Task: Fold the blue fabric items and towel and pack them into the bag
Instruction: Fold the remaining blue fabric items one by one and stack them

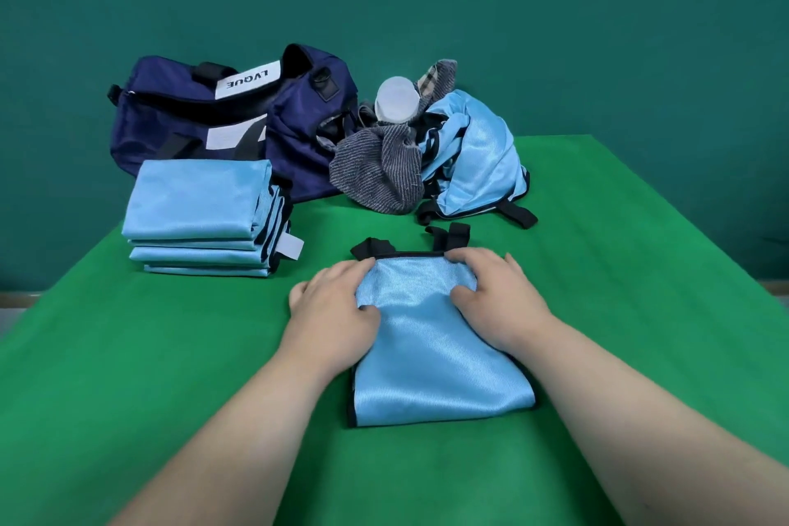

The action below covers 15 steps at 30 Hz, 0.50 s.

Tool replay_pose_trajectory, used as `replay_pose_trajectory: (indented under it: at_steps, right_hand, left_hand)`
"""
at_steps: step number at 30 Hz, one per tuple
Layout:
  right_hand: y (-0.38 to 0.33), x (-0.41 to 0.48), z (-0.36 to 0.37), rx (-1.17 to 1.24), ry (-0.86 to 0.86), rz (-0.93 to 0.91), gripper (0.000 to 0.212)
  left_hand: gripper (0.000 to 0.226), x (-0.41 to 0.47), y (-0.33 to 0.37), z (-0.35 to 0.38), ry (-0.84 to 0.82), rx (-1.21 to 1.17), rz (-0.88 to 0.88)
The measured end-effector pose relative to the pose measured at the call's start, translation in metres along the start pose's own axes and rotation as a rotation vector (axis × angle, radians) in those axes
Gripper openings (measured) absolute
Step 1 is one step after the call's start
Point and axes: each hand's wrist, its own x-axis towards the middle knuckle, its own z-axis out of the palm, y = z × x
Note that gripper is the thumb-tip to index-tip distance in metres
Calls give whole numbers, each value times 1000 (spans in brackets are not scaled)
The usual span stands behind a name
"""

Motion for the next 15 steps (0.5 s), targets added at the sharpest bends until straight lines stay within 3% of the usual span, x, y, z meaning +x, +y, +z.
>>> replay_pose_trajectory:
  at_steps: [7,10,12,15]
  right_hand:
    - [3,-77,-14,103,-44,31,48]
    - [10,-117,-22,242,-43,-20,46]
    - [10,-131,-27,313,38,-28,43]
    - [-4,-141,-30,304,218,-62,34]
  left_hand:
    - [74,-72,9,-16,-99,-60,50]
    - [73,-122,16,-17,-64,-121,30]
    - [75,-140,23,-22,9,-169,43]
    - [71,-143,36,-29,-15,0,293]
